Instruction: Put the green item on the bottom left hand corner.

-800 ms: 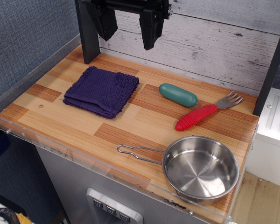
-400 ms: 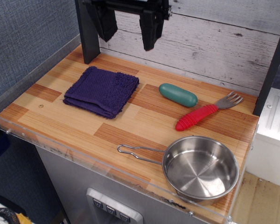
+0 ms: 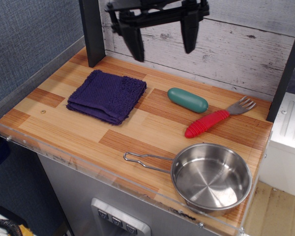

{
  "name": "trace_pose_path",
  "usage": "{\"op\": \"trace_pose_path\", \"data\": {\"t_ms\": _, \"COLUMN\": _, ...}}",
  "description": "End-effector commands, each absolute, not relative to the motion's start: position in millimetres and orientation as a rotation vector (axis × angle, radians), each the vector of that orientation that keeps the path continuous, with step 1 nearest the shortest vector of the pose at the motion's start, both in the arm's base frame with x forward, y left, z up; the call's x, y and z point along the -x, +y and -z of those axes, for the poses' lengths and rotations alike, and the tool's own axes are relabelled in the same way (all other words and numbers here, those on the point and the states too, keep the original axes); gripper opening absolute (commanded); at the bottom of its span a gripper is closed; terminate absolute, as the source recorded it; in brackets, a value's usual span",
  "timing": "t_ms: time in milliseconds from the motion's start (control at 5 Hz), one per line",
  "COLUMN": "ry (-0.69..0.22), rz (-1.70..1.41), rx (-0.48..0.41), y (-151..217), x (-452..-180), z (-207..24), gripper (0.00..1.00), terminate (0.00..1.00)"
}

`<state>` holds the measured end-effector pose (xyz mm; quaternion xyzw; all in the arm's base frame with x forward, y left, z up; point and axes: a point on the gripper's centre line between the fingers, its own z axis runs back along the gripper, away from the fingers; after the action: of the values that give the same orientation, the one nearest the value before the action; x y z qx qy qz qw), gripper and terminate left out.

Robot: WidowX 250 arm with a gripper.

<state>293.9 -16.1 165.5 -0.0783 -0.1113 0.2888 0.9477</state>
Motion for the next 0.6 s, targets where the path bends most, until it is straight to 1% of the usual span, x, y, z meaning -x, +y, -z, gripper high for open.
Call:
{"op": "trace_pose_path", "data": {"t_ms": 0, "ry": -0.216, "rz": -1.026, "rx": 0.221, "y": -21.7, "x": -302.8, "z": -148.0, "gripper": 1.0, "terminate": 0.0}}
{"op": "trace_pose_path", "data": {"t_ms": 200, "ry": -0.21, "rz": -1.184, "rx": 0.167, "y": -18.8, "x": -307.2, "z": -138.4, "gripper": 1.0, "terminate": 0.0}}
{"op": "trace_pose_path", "data": {"t_ms": 400, "ry": -0.244, "rz": -1.246, "rx": 0.099, "y": -15.3, "x": -326.4, "z": -130.5, "gripper": 1.0, "terminate": 0.0}}
